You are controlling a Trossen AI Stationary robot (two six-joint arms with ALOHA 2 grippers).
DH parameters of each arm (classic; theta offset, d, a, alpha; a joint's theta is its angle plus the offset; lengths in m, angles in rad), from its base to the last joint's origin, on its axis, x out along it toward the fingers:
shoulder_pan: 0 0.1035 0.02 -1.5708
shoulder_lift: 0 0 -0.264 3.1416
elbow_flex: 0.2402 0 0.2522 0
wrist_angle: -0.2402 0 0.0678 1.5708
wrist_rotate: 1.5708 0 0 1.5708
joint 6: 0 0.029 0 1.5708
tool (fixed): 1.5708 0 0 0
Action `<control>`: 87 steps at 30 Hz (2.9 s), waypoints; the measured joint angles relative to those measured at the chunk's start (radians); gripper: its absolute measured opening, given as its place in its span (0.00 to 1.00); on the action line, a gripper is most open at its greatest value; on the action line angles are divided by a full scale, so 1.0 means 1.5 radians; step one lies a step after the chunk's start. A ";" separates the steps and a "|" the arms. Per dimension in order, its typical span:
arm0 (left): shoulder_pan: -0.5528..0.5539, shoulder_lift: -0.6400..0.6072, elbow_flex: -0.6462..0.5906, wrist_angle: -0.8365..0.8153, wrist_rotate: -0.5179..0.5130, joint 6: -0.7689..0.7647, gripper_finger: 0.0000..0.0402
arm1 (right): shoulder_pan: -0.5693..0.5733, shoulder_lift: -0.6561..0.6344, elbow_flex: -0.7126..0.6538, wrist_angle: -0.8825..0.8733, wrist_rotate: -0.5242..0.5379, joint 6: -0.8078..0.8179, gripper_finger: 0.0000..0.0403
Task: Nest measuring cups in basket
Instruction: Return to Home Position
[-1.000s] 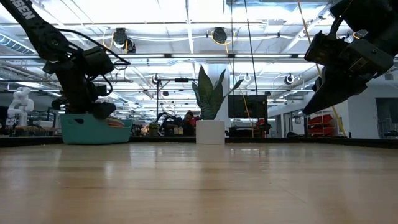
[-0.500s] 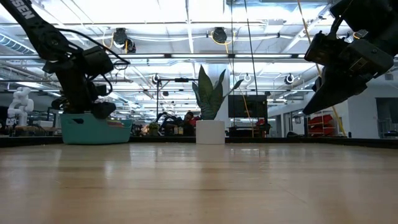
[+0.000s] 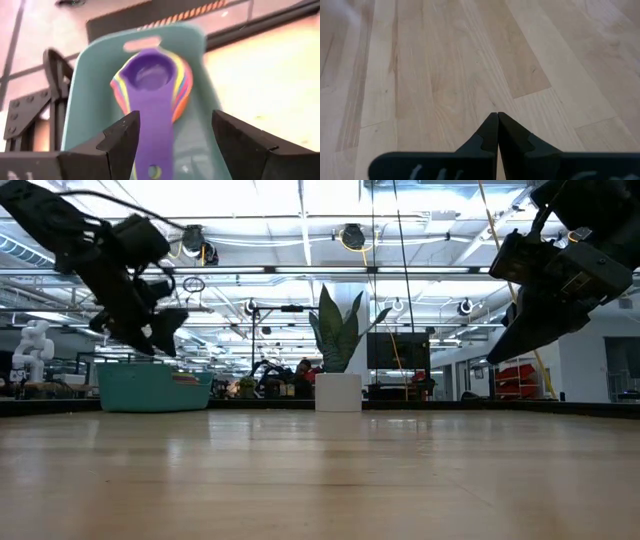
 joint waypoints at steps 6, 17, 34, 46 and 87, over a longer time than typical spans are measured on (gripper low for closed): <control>-0.066 -0.085 0.000 -0.001 0.029 0.001 0.62 | 0.000 0.000 0.000 0.001 0.002 0.000 0.00; -0.341 -0.123 0.000 0.009 0.096 0.026 0.46 | 0.008 0.000 0.000 0.093 0.020 -0.041 0.00; -0.735 -0.122 -0.219 0.476 0.019 0.089 0.01 | 0.127 0.000 -0.002 0.190 0.057 -0.111 0.00; -0.785 -0.122 -0.244 0.540 0.093 0.202 0.01 | 0.192 0.000 -0.152 0.480 0.050 -0.142 0.00; -0.623 -0.205 -0.245 0.406 0.192 0.183 0.03 | 0.131 -0.555 -0.235 0.162 0.005 -0.371 0.00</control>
